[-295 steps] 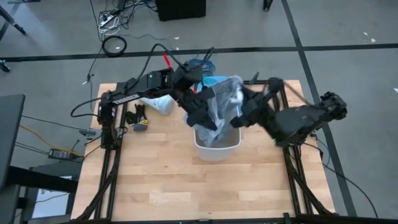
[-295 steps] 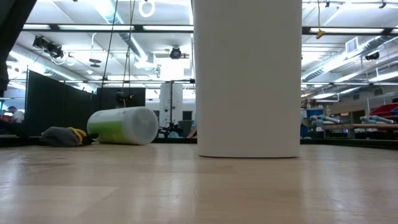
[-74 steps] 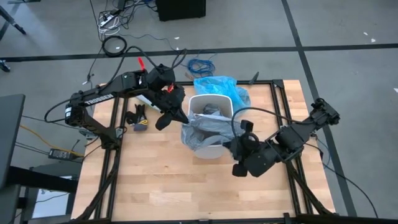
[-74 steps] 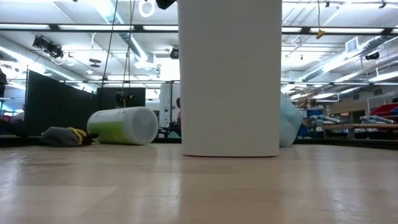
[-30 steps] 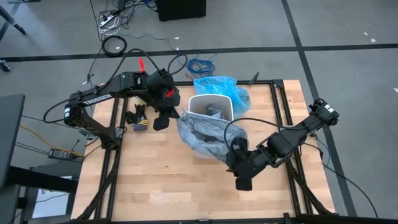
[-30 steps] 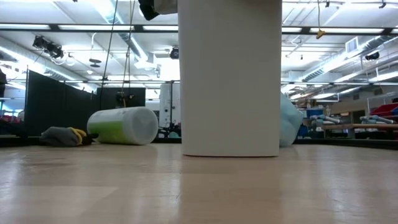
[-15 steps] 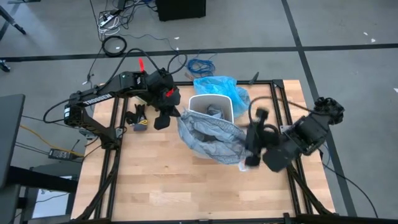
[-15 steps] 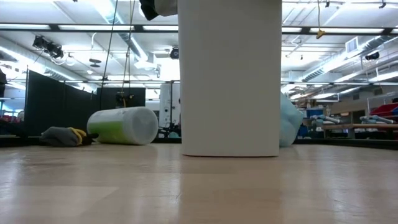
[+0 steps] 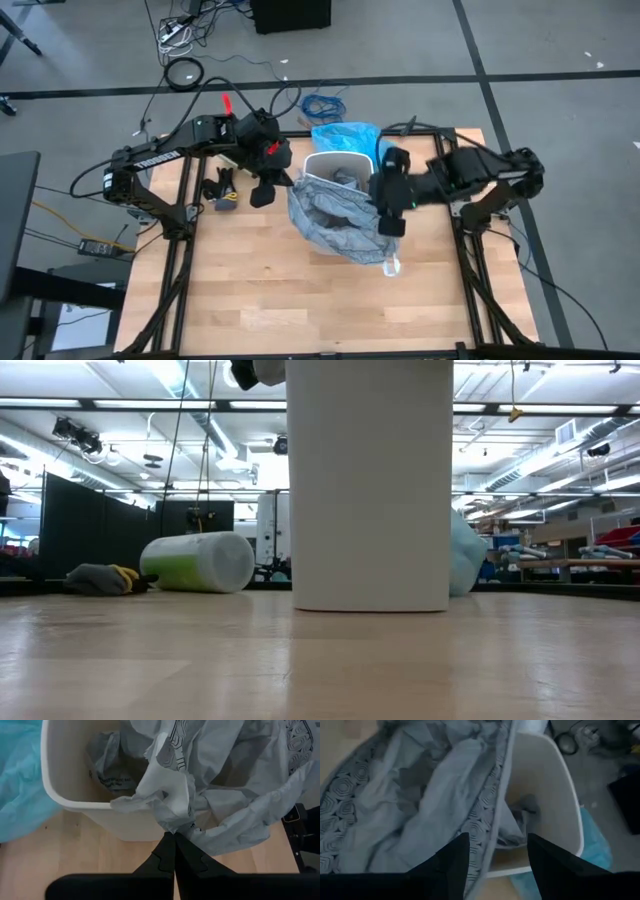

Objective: Place trash/remove bag and relplace
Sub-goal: Put the gray trash bag into the trash bin

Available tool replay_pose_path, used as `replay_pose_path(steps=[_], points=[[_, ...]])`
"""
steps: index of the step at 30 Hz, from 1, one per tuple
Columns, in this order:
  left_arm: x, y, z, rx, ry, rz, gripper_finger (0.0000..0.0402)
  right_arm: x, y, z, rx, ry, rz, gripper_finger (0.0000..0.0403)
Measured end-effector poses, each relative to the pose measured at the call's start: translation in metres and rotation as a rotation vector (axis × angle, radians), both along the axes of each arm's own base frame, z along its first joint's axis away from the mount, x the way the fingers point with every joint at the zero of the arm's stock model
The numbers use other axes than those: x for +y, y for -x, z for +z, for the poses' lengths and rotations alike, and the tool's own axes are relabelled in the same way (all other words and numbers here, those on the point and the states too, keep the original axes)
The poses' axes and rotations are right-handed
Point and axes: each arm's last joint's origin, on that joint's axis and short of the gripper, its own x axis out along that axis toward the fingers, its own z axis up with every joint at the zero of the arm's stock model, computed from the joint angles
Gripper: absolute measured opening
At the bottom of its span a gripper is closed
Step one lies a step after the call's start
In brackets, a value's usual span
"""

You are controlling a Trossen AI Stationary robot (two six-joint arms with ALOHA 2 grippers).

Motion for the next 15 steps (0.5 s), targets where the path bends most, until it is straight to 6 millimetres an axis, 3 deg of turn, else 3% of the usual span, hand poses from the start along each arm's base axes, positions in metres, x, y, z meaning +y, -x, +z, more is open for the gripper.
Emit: replay_pose_path(steps=[9, 15], points=[[0.000, 0.000, 0.000, 0.001, -0.009, -0.002, 0.0005, -0.038, -0.014, -0.008, 0.064, -0.182, 0.053, 0.0193], [0.001, 0.000, 0.000, 0.002, -0.032, -0.008, 0.0005, -0.047, -0.022, -0.018, 0.073, -0.268, 0.104, 0.0171]])
